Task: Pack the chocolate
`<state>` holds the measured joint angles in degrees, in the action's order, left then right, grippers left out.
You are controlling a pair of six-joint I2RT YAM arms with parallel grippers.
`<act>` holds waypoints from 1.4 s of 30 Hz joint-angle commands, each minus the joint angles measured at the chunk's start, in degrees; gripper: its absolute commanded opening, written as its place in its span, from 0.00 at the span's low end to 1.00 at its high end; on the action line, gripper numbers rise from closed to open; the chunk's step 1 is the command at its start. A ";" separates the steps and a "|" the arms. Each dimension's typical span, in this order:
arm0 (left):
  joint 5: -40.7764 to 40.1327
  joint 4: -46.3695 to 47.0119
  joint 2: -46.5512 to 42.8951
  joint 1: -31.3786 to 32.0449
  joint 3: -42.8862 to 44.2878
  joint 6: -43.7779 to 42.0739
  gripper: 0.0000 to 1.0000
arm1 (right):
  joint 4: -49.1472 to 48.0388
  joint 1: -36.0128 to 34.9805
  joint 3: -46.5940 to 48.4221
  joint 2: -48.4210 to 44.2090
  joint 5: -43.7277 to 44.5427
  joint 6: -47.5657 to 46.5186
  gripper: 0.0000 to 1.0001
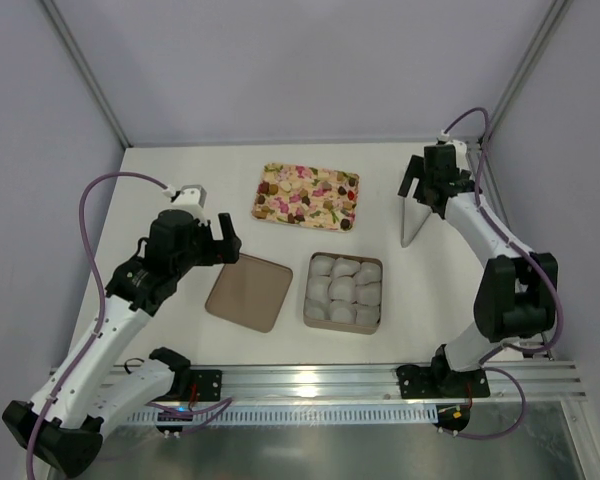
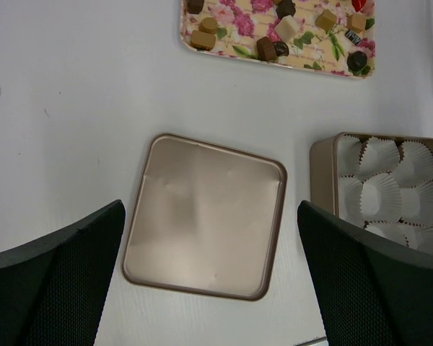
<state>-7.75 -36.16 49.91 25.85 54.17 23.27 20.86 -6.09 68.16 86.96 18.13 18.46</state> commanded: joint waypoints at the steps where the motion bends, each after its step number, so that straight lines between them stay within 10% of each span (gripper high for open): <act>1: -0.60 1.71 -0.96 -0.18 1.64 -1.29 1.00 | 4.09 0.81 6.97 6.63 -0.29 -1.06 1.00; 25: -1.22 1.27 -1.31 -0.09 1.46 -1.73 1.00 | 8.93 3.19 16.39 27.82 -4.68 -0.70 0.97; 42: -1.57 0.92 0.19 -0.18 1.46 -1.56 1.00 | 9.54 3.98 17.53 30.99 -10.31 -1.32 0.62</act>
<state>-8.43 -36.27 49.82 25.85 54.17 22.06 30.02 -2.39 83.83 117.43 9.21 17.78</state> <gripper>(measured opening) 0.996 0.653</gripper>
